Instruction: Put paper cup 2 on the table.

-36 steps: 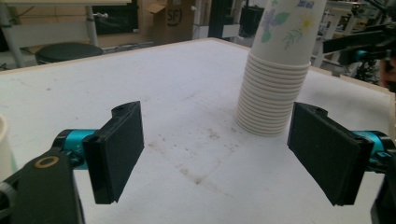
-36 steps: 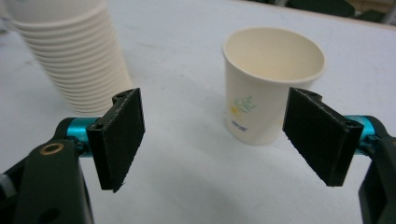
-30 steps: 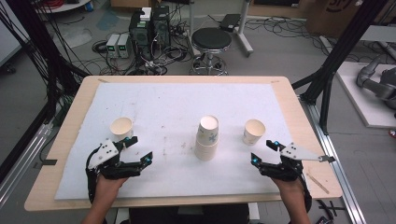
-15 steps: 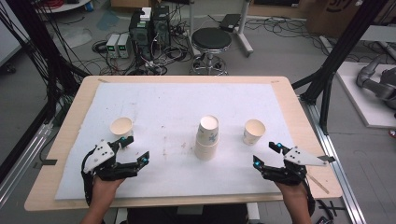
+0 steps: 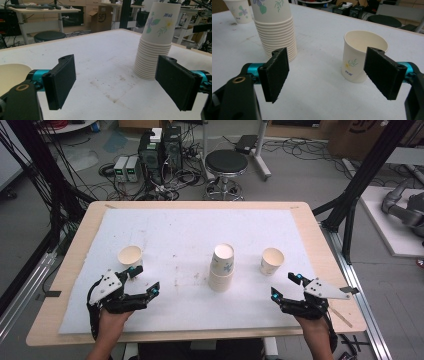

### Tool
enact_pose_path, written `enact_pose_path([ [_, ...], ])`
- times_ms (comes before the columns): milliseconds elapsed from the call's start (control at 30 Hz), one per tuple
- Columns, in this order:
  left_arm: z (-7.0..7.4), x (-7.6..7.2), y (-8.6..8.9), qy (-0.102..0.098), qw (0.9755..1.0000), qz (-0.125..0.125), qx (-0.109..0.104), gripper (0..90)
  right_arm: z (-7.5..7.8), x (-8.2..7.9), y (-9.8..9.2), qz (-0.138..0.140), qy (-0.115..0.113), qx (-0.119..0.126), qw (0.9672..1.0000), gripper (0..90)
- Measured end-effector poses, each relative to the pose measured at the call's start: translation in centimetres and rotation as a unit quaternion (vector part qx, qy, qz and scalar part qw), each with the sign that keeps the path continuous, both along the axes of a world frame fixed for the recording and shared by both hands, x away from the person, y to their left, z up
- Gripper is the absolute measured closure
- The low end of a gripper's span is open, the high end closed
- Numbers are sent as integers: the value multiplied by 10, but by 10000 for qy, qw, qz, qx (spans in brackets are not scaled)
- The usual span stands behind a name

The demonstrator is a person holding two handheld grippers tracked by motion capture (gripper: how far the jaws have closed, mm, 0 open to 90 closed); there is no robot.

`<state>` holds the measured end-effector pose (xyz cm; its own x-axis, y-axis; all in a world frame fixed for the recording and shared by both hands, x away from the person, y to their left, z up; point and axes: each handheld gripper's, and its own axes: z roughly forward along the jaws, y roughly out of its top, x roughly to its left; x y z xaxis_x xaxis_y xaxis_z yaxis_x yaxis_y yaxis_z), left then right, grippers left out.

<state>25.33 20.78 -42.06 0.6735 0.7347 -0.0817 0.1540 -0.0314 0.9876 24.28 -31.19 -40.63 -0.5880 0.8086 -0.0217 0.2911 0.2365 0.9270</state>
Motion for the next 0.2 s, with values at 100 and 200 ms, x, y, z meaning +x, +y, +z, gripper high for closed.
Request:
enact_pose_path([
  [100, 0, 0, -1, 5, 10000, -27, 17, 170, 0, -1, 0, -11, 11, -8, 10000, 210],
  [200, 0, 0, -2, -7, 10000, -25, 19, 170, 0, -1, 0, -4, 8, 3, 10000, 211],
])
